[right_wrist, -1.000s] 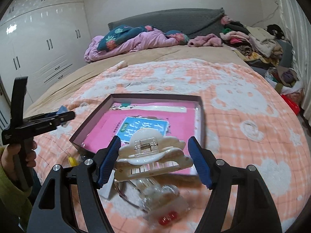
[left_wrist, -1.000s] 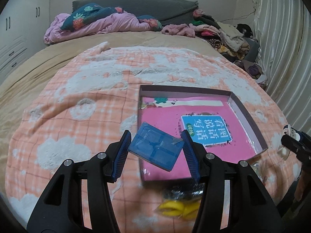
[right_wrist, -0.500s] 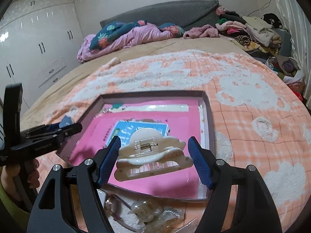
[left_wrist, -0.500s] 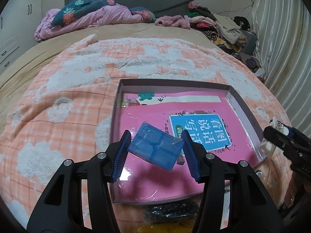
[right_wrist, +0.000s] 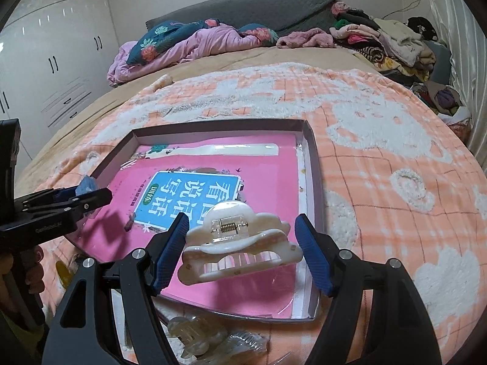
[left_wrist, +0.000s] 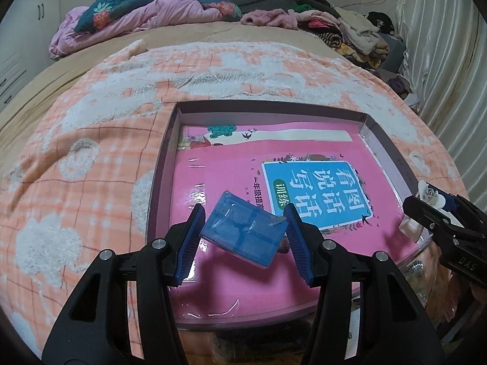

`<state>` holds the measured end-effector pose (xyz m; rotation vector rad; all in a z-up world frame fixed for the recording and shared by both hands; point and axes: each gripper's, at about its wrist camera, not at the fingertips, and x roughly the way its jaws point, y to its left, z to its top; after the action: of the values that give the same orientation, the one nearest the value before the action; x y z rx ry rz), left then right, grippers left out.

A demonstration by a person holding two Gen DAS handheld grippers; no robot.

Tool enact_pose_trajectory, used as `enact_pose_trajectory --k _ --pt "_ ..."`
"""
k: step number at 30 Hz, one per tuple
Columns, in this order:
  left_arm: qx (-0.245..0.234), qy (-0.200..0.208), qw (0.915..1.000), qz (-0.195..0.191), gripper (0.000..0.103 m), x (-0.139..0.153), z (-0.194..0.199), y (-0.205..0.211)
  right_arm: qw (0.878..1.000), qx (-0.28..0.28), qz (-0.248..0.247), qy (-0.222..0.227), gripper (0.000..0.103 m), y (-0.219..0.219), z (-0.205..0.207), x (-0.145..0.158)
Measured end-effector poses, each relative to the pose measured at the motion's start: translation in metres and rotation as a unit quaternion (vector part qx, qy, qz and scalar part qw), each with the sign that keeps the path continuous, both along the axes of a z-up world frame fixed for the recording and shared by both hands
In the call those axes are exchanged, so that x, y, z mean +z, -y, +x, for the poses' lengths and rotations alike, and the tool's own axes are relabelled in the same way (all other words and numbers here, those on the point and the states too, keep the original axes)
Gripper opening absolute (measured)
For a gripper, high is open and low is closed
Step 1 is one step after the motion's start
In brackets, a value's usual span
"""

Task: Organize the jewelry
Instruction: 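Carry the blue case into the box and release it while the right tool places the claw clip inside, then withdraw both tools from the box back toward the remaining jewelry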

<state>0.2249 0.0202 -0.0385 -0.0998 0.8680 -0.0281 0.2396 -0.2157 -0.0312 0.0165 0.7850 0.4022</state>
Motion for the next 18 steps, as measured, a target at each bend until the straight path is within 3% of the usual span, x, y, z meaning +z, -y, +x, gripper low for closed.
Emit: enact_pose_trajectory --k 4,10,18 --pt "0.004 -0.001 1.0000 -0.001 0.046 0.000 -0.001 -0.001 1.000 -0.004 0.006 0.003 0.083 0.003 -0.002 0.002" --pt "0.009 0.003 1.0000 0.002 0.053 0.003 -0.004 -0.002 1.000 -0.006 0.018 0.017 0.092 0.010 -0.009 0.010" --pt "0.017 0.010 0.9998 -0.002 0.075 0.014 -0.014 -0.004 0.999 -0.013 0.034 0.030 0.099 0.022 -0.022 0.024"
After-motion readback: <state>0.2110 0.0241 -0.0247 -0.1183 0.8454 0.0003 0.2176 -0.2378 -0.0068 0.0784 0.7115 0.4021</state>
